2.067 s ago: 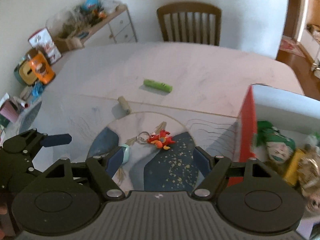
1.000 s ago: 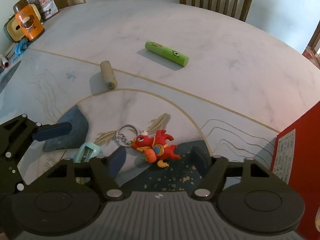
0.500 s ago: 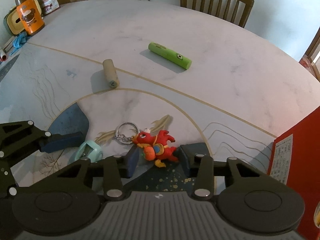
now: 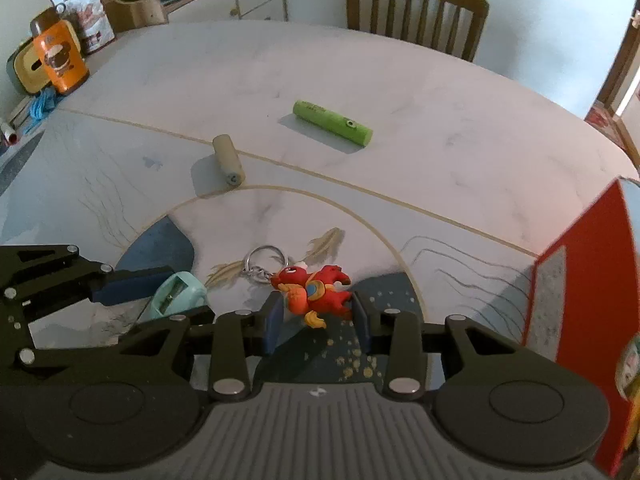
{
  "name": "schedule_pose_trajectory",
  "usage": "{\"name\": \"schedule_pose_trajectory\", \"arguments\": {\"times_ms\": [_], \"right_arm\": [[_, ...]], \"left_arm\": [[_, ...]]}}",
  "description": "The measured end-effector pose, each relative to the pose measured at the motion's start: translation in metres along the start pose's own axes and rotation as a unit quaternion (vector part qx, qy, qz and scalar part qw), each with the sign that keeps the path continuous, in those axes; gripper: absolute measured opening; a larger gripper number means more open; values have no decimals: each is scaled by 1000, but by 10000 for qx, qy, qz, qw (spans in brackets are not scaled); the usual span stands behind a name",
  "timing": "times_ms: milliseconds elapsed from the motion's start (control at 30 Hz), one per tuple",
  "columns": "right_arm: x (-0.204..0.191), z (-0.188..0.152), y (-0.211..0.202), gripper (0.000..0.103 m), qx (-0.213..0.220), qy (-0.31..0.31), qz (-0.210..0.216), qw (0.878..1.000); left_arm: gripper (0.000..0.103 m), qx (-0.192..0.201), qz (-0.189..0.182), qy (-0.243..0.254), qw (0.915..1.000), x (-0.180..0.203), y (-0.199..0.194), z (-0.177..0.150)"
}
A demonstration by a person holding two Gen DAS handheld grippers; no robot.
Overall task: Organize objects
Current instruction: 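Grasp the teal sharpener with left tool while right tool grasps the red dragon keychain, then lift the teal sharpener with left tool while right tool lifts the dragon keychain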
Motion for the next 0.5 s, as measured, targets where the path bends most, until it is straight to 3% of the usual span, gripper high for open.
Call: {"name": "schedule_pose_trajectory", "arguments": {"times_ms": [433, 467, 500], "right_arm": [[1, -12, -84, 34, 512, 401, -26, 9979], [3, -13, -93, 18, 568, 440, -34, 9974], [5, -15, -102, 13, 606, 492, -13, 9969]], "left_arm": [[29, -149, -441, 49, 9989, 20, -49, 10], [29, -124, -444, 54, 9989, 22, -53, 12], [29, -85, -429, 81, 9990, 26, -58, 15]]}}
Point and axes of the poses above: each gripper's, at about its wrist camera, not at the fingertips, and y roughly the way its jaws point, x to its right, z to its top, the point moved 9 cm from there along y, roughly the way its jaws point, and after that the axes turned 13 degrees about -y, right-handed, at the moved point
